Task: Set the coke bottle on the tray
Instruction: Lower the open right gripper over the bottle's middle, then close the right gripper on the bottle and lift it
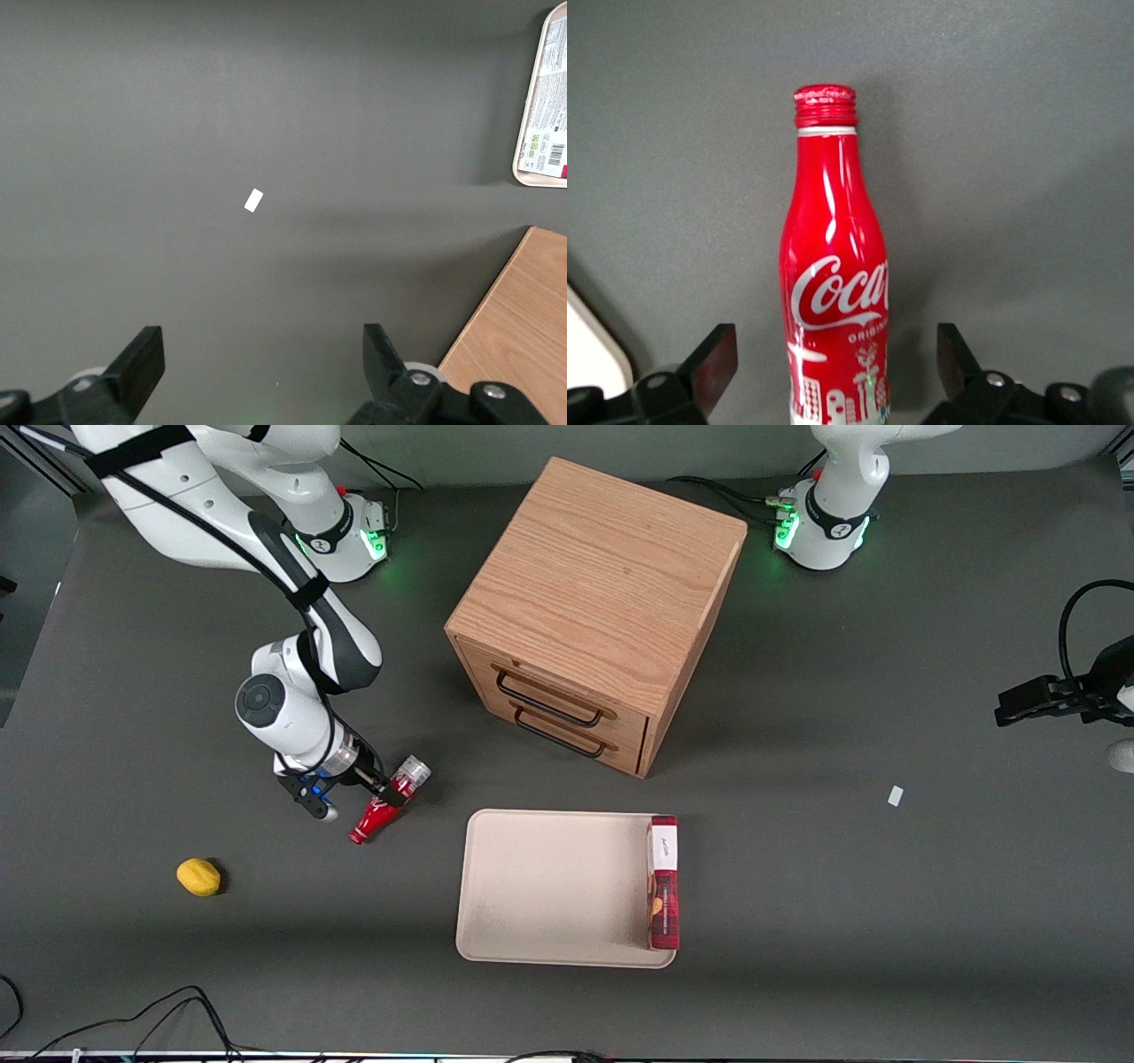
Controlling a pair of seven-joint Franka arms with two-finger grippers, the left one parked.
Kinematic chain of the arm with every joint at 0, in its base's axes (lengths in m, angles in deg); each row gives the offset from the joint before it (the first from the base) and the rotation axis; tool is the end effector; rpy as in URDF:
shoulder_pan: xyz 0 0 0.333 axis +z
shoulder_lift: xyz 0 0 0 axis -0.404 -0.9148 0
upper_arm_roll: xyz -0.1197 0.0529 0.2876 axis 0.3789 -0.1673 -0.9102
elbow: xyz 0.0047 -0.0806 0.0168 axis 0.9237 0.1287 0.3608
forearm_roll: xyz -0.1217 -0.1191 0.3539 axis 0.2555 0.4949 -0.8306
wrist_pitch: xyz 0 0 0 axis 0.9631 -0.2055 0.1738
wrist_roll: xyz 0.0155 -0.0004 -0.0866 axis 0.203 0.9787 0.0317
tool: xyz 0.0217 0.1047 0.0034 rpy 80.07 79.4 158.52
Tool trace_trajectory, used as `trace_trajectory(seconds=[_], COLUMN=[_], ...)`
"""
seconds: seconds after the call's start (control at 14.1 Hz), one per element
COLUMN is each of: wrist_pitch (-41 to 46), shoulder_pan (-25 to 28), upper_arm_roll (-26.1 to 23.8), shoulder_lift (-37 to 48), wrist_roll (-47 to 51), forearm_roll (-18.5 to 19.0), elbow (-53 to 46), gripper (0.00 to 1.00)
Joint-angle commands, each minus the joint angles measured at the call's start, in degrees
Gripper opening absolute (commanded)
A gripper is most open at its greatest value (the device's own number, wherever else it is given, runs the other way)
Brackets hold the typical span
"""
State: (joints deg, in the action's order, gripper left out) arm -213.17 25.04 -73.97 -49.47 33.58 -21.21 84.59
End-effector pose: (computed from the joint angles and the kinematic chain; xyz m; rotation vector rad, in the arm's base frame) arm 0.5546 0.1454 0.2038 -2.8340 1.0331 -0.0395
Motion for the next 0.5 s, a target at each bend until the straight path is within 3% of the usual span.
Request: trace_trajectory(seconds=[0.0,0.28,0.43], wrist_pitch=[-0.4,-0.3,0.0], shoulder_pan=[0.6,0.6,0.6], upper_arm_roll=[0.0,0.0,0.0], shoulder_lift=[-3.4,-6.0,-6.5], wrist_roll=[3.2,3.2,3.2], forearm_roll=[3.8,8.1,8.8], elbow=[-3.6,-5.0,-5.0], gripper=[1.0,0.97,0.64])
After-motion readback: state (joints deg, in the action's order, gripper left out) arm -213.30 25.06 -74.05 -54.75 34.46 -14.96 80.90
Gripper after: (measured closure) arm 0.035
